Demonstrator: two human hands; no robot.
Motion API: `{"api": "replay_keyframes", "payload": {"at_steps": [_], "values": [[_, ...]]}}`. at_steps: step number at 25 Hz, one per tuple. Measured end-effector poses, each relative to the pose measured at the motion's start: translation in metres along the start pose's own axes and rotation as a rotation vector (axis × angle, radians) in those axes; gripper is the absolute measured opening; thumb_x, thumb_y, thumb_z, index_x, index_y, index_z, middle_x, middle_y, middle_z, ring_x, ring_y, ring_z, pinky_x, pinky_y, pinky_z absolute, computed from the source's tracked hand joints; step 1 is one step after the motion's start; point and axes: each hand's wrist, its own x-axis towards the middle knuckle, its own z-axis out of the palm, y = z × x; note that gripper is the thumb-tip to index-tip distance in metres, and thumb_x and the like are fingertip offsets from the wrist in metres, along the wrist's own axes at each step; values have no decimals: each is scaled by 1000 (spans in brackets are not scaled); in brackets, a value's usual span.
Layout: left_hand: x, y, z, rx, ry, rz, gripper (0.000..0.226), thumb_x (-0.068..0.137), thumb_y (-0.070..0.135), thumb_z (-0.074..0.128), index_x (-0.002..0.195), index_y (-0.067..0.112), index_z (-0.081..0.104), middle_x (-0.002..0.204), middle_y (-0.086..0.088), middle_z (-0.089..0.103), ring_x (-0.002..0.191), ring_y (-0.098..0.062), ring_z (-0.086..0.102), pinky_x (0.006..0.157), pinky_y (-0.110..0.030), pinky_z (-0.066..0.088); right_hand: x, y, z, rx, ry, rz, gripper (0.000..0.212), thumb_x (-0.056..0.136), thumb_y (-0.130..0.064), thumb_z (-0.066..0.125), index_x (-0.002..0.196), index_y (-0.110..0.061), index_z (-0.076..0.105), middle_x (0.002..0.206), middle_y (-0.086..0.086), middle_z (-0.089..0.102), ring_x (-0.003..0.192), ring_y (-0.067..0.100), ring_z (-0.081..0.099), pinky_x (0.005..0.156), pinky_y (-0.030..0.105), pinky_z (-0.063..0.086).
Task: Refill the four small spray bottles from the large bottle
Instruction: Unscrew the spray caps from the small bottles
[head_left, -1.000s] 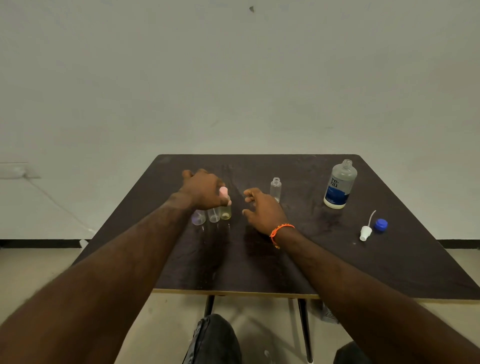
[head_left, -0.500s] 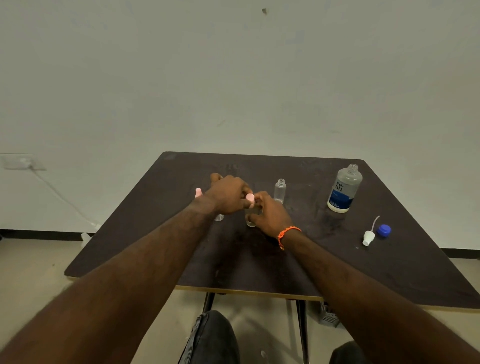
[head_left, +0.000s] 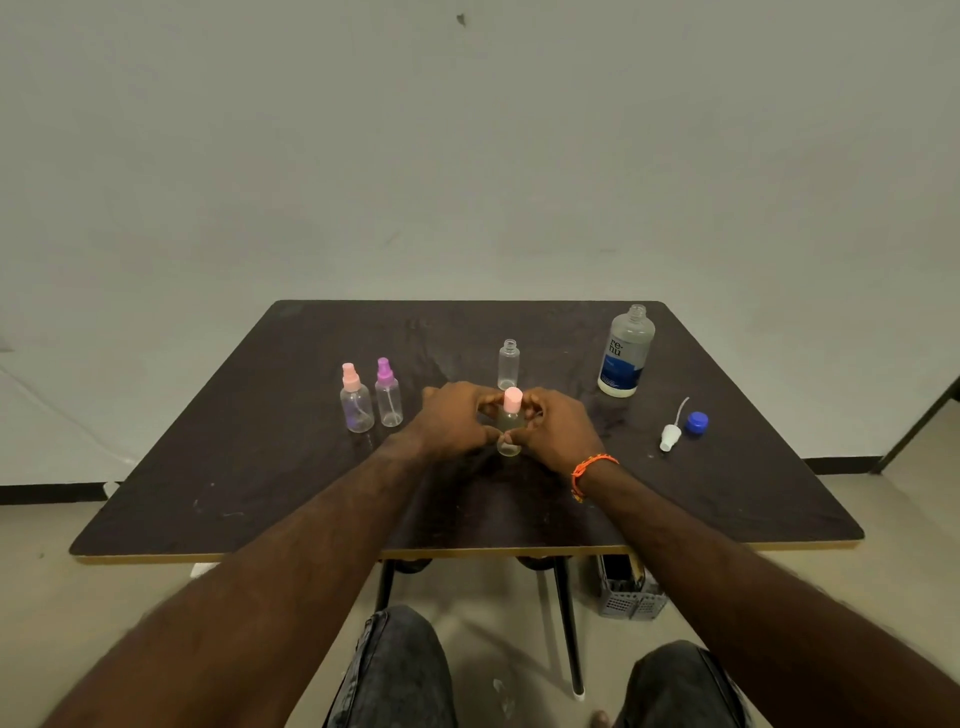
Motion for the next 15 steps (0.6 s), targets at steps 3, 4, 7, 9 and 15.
{"api": "replay_keyframes", "payload": {"at_steps": [3, 4, 7, 9, 15], "values": [[-4, -2, 12, 12, 29, 4, 53, 82, 46, 81, 132, 42, 65, 115, 14, 76, 118, -13, 62, 99, -40, 23, -1, -6, -7, -36, -58, -22, 37, 77, -12, 79, 114, -16, 70, 99, 2, 66, 91, 20, 63, 90, 41, 54], [-3, -3, 16, -8, 56, 6, 49, 82, 47, 82, 128, 41, 67, 114, 14, 75, 116, -13, 63, 97, -38, 22, -1, -7, -9, -36, -88, -28, 39, 79, -10, 76, 118, -16, 69, 101, 1, 67, 94, 19, 63, 92, 39, 53], [-1, -2, 28, -91, 154, -35, 35, 84, 43, 82, 117, 35, 74, 112, 14, 75, 113, -12, 65, 98, -40, 27, -1, -7, -16, -12, -76, -24, 34, 83, -15, 70, 117, -18, 69, 103, -1, 69, 95, 15, 64, 92, 37, 54], [0, -2, 32, -112, 173, -62, 34, 84, 44, 82, 116, 35, 74, 109, 15, 76, 111, -12, 65, 102, -44, 32, 4, -9, -20, 2, -12, -36, 26, 85, -26, 69, 109, -19, 71, 95, -6, 69, 88, 10, 64, 85, 33, 56], [4, -8, 36, -146, 158, -101, 34, 84, 47, 82, 115, 35, 74, 101, 13, 76, 105, -12, 67, 105, -49, 37, 23, -23, -26, -199, -41, -121, 28, 87, -43, 70, 93, -16, 75, 83, 0, 71, 75, 13, 63, 68, 29, 50]]}}
